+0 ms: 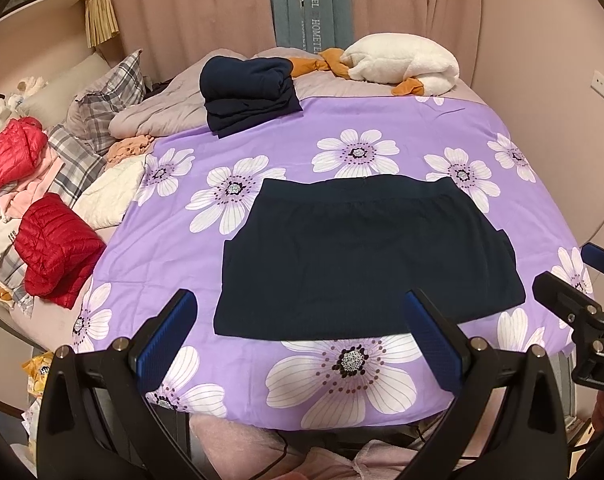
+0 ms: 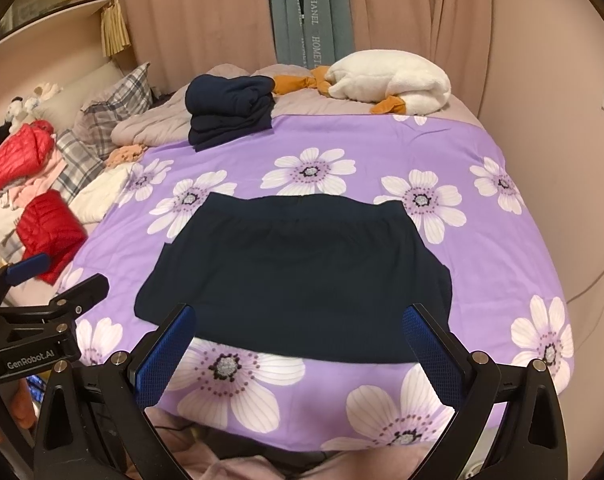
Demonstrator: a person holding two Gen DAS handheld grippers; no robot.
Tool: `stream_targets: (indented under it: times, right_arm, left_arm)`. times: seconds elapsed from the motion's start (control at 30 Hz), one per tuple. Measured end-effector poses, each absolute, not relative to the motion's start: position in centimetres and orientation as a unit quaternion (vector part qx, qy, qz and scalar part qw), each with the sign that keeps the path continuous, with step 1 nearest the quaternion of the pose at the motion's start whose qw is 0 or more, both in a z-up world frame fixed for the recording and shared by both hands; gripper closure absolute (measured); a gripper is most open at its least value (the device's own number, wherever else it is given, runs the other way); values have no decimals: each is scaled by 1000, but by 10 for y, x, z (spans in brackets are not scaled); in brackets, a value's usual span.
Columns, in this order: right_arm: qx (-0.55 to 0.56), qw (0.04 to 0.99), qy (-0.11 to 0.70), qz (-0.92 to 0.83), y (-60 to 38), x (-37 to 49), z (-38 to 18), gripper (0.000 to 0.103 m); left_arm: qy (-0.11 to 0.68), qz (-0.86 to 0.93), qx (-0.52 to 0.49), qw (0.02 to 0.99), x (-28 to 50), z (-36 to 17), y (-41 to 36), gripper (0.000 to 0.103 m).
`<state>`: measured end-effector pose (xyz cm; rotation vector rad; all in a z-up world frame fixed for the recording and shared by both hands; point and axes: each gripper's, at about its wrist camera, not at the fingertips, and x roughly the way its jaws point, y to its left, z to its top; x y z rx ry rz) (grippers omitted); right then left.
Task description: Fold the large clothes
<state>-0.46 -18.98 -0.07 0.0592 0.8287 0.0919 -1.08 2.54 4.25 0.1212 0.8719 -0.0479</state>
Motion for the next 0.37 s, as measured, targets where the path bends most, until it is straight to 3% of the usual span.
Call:
stream_targets:
  times: [0.37]
  right_arm:
    - [34,915,399,43,-198,-7,2,1]
  left_arm:
    - [415,-23,57,908,-10,45,26,0]
